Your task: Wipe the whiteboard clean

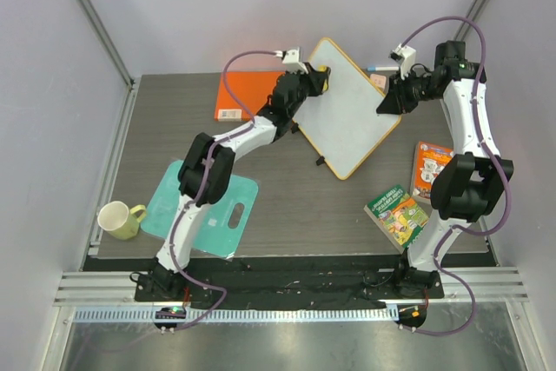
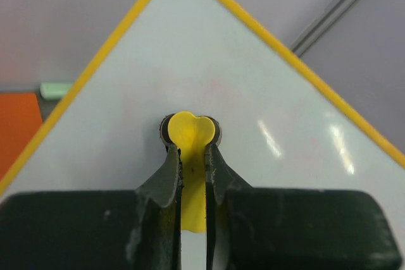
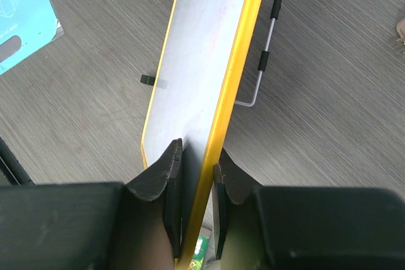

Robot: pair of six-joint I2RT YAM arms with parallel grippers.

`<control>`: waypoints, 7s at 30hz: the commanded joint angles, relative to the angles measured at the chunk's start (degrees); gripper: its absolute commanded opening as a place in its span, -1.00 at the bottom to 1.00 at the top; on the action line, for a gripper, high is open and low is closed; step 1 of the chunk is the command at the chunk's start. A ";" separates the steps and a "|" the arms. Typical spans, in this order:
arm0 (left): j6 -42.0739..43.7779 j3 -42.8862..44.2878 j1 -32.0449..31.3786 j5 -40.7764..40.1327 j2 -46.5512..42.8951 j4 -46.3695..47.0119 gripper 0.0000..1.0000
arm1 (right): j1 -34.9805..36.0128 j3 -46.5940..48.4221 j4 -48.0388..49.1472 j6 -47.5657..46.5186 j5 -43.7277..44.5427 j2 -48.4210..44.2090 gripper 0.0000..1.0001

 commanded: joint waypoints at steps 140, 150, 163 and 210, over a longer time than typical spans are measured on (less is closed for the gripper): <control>1.18 -56.99 -7.84 -14.70 -48.52 -35.26 0.99 | -7.70 -35.88 27.72 29.24 9.90 -36.08 1.00; -4.89 -59.02 -2.91 -0.09 -48.96 -21.46 0.99 | 0.80 -37.37 19.46 18.09 -3.38 -34.86 0.97; -23.66 -40.90 -2.82 5.45 -38.41 -26.21 1.00 | 18.58 -45.44 45.56 33.51 -2.51 -35.72 -0.98; -40.93 -37.92 1.40 7.64 -34.89 -9.78 1.00 | 28.07 -52.66 63.22 51.57 9.90 -35.03 -0.98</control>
